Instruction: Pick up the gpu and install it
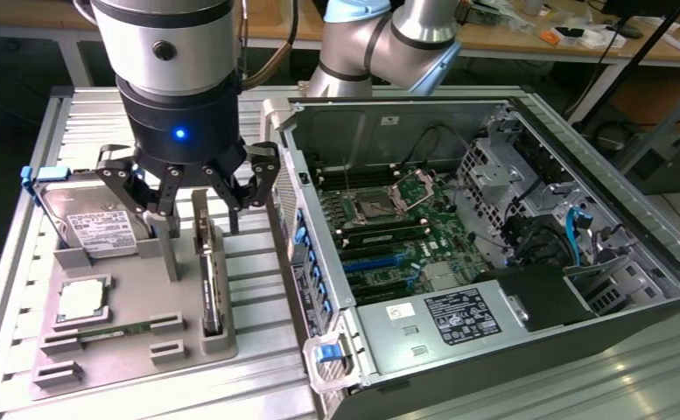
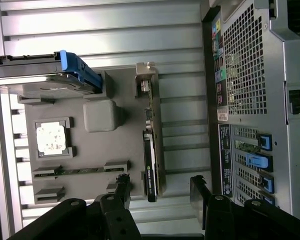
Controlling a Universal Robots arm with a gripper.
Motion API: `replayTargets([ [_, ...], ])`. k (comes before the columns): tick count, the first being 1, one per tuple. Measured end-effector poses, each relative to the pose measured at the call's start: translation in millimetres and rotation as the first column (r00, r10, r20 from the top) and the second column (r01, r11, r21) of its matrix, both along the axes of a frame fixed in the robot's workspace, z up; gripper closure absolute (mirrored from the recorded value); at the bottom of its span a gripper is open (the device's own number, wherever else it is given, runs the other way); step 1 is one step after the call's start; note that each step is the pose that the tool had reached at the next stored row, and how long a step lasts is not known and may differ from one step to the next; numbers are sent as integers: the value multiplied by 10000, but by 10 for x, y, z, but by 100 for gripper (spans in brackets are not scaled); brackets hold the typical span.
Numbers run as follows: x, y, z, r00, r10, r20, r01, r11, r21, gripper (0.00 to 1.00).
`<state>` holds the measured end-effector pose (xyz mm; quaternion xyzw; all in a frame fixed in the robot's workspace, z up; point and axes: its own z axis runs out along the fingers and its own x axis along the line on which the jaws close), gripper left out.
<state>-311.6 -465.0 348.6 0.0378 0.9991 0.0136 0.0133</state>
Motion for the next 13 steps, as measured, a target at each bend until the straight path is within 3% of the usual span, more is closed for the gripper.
replayTargets([
  [13,0,-6,-29,10000,0,1,0,10000,1,40],
])
